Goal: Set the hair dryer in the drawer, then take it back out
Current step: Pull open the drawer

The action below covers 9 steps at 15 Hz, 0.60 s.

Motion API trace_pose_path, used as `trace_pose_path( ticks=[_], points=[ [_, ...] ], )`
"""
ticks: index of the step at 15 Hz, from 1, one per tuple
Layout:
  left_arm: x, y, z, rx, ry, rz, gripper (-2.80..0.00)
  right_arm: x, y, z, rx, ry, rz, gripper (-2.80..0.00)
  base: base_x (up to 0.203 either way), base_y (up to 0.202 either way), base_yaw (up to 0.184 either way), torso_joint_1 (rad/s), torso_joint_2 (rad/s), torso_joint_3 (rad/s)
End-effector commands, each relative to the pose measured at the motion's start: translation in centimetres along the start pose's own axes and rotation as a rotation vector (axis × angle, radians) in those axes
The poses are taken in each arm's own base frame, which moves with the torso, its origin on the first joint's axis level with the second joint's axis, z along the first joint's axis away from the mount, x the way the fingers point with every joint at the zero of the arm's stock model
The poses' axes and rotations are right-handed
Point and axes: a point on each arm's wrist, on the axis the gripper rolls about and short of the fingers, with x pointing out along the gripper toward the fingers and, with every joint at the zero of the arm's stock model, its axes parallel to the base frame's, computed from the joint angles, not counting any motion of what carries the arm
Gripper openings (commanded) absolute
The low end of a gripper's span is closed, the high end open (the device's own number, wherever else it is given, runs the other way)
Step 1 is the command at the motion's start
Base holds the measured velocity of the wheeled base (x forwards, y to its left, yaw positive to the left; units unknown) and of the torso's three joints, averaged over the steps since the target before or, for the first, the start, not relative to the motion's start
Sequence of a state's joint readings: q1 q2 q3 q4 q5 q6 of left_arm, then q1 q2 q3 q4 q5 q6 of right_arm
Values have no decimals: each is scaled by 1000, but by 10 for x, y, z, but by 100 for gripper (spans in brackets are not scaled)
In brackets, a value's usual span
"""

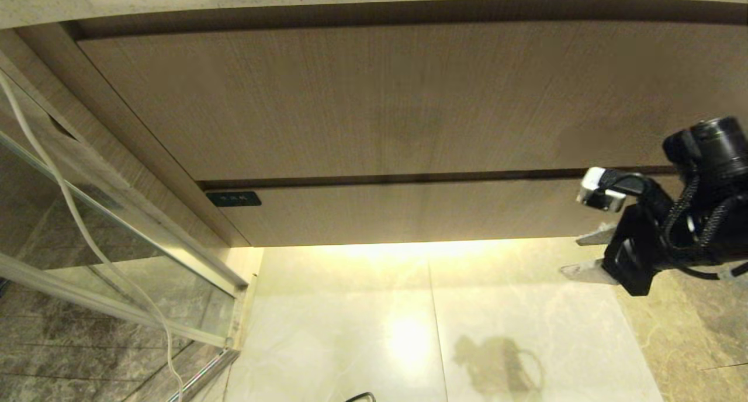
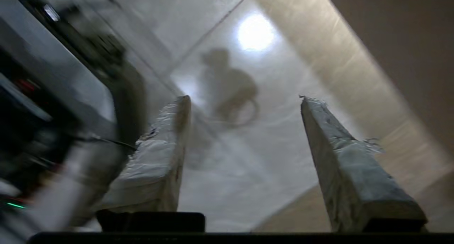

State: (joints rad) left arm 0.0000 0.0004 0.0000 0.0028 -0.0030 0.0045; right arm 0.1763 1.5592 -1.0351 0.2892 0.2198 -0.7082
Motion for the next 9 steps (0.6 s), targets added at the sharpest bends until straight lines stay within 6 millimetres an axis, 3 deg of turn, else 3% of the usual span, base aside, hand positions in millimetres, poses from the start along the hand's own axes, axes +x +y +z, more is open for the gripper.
trace_pose_path(
  ticks=[1, 3, 5, 9],
  points=[
    [0, 0, 0, 0, 3, 0, -280, 57, -14, -2, -477, 6, -24, 0, 0, 0, 0, 0, 0, 0],
    [0, 0, 0, 0, 2, 0, -280, 74, -29, -5, -666, 0, -193, 0, 0, 0, 0, 0, 0, 0],
    [0, 0, 0, 0, 3, 0, -280, 84, -30, -18, -693, 96, -268, 0, 0, 0, 0, 0, 0, 0],
    [0, 0, 0, 0, 2, 0, -280, 92, -39, -16, -683, 71, -509, 0, 0, 0, 0, 0, 0, 0]
  ],
)
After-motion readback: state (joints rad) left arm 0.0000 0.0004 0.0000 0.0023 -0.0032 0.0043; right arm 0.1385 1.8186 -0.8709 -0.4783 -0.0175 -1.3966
